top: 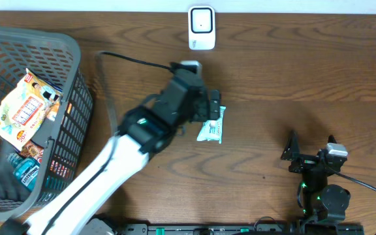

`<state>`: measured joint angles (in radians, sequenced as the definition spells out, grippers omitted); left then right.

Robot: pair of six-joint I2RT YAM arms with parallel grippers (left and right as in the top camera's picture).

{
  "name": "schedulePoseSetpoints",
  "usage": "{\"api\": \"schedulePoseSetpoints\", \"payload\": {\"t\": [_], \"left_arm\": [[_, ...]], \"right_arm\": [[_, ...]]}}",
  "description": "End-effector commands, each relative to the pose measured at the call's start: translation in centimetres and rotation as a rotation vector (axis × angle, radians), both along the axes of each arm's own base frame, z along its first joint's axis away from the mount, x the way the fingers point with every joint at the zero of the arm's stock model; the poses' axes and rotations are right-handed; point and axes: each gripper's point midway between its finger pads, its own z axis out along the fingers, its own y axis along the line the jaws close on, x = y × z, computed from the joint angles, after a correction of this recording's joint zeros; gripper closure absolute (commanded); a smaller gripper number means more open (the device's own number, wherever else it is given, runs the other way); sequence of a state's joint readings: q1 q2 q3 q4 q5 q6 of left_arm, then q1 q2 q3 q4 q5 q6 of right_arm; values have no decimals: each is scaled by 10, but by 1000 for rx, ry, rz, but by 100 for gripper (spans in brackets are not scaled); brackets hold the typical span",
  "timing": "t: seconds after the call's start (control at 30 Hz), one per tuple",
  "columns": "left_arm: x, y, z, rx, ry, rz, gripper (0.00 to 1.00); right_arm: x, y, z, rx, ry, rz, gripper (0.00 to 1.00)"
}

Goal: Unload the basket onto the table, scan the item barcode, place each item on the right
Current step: 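Release the pack and return the left gripper to the basket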

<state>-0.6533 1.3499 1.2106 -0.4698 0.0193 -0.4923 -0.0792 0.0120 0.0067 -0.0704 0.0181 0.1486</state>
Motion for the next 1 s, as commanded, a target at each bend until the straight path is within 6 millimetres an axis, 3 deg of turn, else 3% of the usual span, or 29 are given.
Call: {"api": "schedulePoseSetpoints", "payload": {"t": [0.0,0.23,0.37,0.47,0.57,0.7,0.83,0.97], "left_arm": [[7,35,57,6,-160,35,2],[9,170,108,18,-257,399,2],[-4,239,124,34,-281,601,2],[-16,284,121,51,-259,750,2],[-31,328,100,41,-156,930,2],[-52,378,55,-5,48,1173,2],[-57,405,13,-88,233,1263,2],[-61,414,-35,-191,455,1298,2]], "right_arm": [[0,0,0,-7,-1,1,1],[0,0,0,-8,-1,1,1],[0,0,0,-8,-1,1,1],[0,0,0,-7,-1,1,1],[0,0,0,-8,-1,1,1],[0,0,0,-8,-1,1,1],[0,0,0,-7,-1,1,1],[0,0,0,-7,-1,1,1]]}}
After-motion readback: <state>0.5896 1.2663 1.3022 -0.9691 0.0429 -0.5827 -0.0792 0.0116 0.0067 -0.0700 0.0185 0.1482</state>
